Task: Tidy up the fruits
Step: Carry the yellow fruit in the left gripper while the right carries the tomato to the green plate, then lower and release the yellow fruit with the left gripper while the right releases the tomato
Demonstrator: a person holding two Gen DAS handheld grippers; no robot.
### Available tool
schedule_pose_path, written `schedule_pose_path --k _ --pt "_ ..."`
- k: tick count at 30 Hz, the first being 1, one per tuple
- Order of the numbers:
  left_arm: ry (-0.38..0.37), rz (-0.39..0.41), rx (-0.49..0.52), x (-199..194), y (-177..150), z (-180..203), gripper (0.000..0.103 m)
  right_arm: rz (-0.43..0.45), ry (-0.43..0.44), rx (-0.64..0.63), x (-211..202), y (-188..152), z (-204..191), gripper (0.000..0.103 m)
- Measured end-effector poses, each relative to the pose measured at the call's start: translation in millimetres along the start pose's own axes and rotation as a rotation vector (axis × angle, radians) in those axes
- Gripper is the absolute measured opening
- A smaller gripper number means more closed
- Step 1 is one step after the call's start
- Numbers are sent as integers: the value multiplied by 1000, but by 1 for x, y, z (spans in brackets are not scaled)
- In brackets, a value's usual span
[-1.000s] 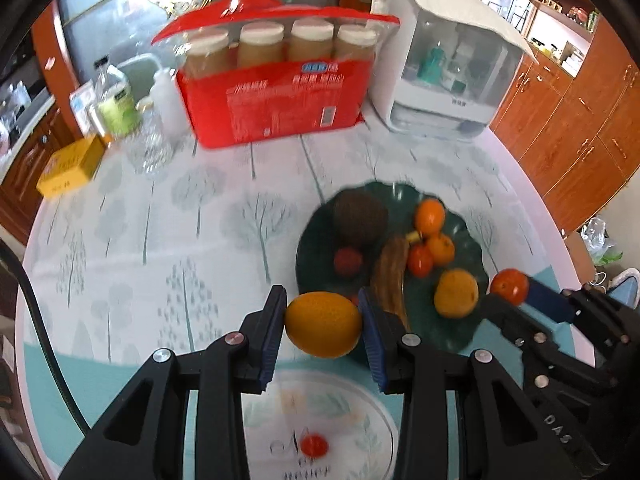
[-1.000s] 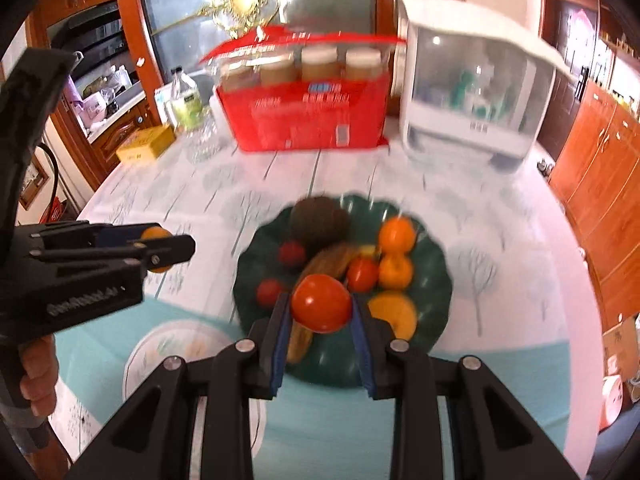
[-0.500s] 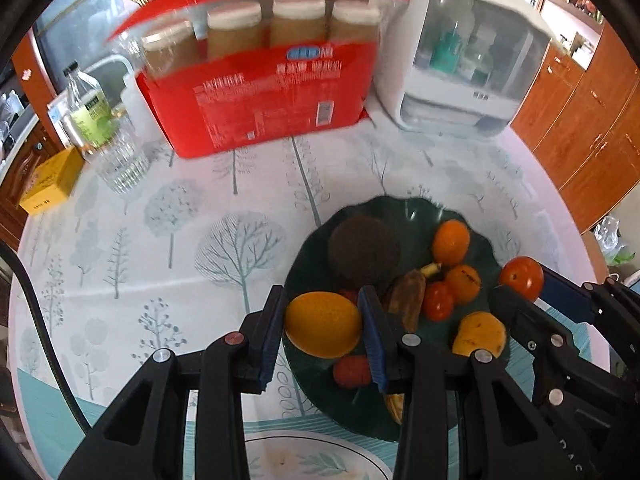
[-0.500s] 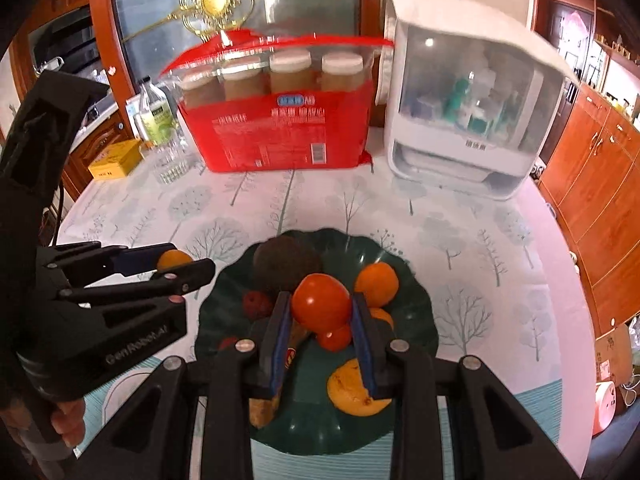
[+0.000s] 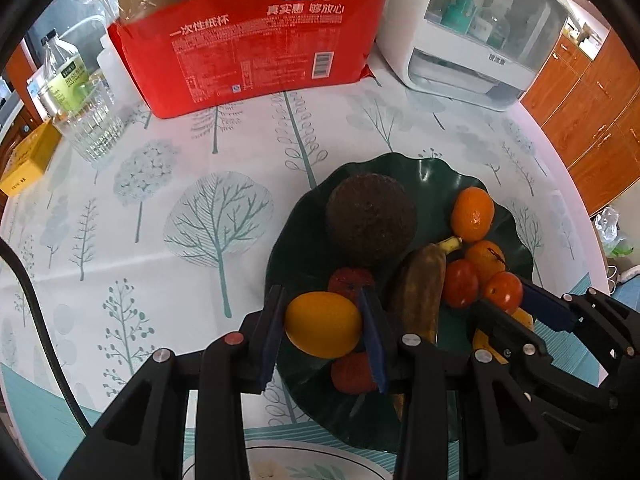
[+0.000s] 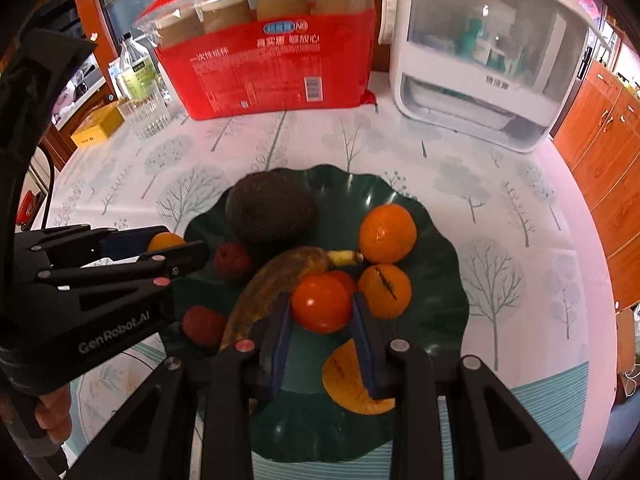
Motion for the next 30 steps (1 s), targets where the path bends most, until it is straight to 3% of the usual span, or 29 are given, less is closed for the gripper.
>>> schedule_pose_path --k 9,11,17,30 --pt "-17 -12 11 5 1 4 39 -25 -12 -6 8 -5 1 30" --pt "-16 -5 15 3 1 4 53 -24 -4 0 7 -5 2 31" --pt "-4 21 33 -5 2 7 65 -5 12 9 2 -6 4 39" --pt "2 31 27 -16 -5 6 67 7 24 32 -7 -6 3 39"
Point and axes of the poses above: each gripper's, at about its wrist camera, not at the fingertips, and x roughly the way its jaws point, z to its right, y to its top, the point moved 3 cm from there along x, roughly the way its jaws point, and after that the axes turned 2 degrees about -y, right-handed, at the moved point
